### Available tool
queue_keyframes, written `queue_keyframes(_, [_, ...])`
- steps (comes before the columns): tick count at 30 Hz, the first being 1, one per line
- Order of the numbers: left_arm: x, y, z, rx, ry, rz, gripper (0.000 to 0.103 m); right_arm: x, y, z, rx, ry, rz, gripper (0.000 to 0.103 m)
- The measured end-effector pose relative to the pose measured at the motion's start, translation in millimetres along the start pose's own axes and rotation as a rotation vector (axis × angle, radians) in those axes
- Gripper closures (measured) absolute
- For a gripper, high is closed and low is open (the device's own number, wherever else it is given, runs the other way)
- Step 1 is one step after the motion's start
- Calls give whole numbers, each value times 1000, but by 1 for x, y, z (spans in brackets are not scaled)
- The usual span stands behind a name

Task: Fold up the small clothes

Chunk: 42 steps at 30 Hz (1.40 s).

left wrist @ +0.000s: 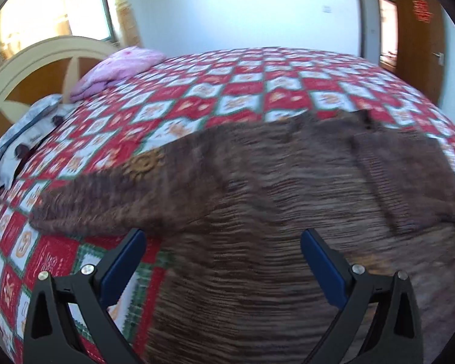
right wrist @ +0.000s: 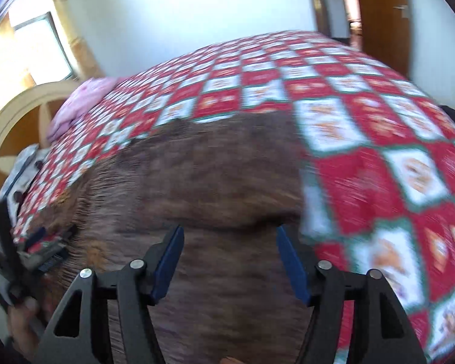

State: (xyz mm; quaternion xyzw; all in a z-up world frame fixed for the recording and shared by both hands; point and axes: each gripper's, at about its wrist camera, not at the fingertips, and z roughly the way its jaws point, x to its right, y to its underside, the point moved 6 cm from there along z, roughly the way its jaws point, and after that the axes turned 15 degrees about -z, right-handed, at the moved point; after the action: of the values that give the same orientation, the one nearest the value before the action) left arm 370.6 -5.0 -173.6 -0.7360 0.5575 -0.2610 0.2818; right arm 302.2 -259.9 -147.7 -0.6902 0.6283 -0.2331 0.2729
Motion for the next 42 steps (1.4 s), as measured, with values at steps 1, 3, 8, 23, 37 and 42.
queue_keyframes(1, [10,-1,-4,-12,28,13,0,8,6,-3,16,21,11,37])
queue_keyframes(3, [34,-3,-10,-38,77,42,0,18,12,-6,45,40,36,37])
queue_keyframes(8, [87,-8,-2,-105,160,55,19,21,23,-8,97,40,56,37])
queue_keyframes(23, [141,1,-13,-115,276,116,91,18,25,-15,156,78,5,35])
queue_keyframes(37, [107,14,17,-72,143,159,77,32,32,-7,115,117,49,34])
queue_keyframes(42, [101,14,3,-17,129,212,70,2,-11,-9,124,51,-81,24])
